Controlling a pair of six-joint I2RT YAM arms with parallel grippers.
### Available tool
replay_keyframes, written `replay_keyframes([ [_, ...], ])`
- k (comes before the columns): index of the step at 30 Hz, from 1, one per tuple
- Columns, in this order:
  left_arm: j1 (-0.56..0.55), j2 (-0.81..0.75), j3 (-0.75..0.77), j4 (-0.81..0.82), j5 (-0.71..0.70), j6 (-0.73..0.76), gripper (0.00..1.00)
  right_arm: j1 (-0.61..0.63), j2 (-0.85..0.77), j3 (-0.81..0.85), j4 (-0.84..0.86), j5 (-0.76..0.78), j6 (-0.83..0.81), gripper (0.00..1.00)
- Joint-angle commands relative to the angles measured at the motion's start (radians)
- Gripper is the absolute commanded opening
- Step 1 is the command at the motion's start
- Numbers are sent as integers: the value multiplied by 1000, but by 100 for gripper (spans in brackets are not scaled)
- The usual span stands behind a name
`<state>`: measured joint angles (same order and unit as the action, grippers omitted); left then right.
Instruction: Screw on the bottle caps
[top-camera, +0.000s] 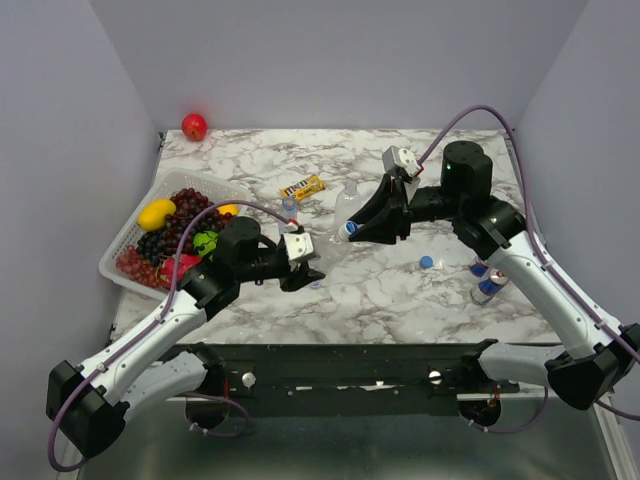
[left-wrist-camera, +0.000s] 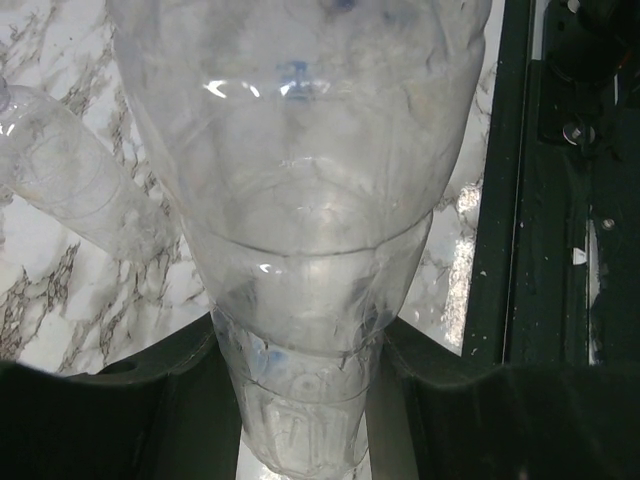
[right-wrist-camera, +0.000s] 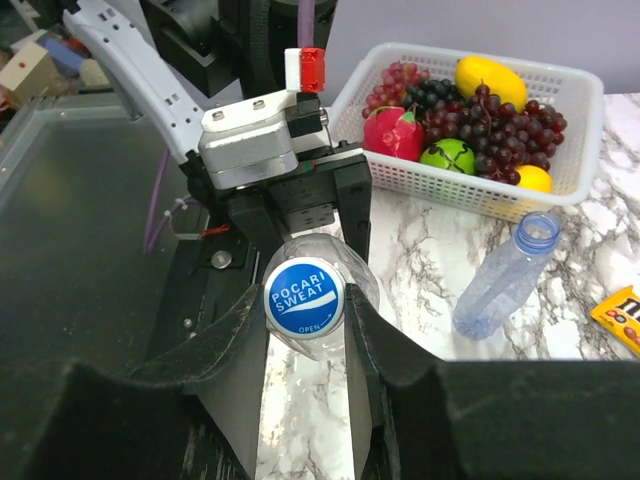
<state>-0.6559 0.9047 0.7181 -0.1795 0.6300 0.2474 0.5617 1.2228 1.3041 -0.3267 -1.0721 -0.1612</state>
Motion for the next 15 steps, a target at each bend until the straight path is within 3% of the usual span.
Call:
replay_keyframes([
  [1,-46,7,7,95,-127,-39,0,9,-31,-29,78,112,66,17],
  [7,-74,7,6,110,-308,-62,0,10,-29,-35,78,145,80,14],
  [11,-76,7,12,100,-326,-68,0,10,-26,-31,64,167,80,14],
  [12,-76,2,20,86,-279,-53,25,10,-25,-22,29,170,66,14],
  [15,-76,-36,36,13,-244,-1,63,-2,-16,66,-134,199,-38,14],
])
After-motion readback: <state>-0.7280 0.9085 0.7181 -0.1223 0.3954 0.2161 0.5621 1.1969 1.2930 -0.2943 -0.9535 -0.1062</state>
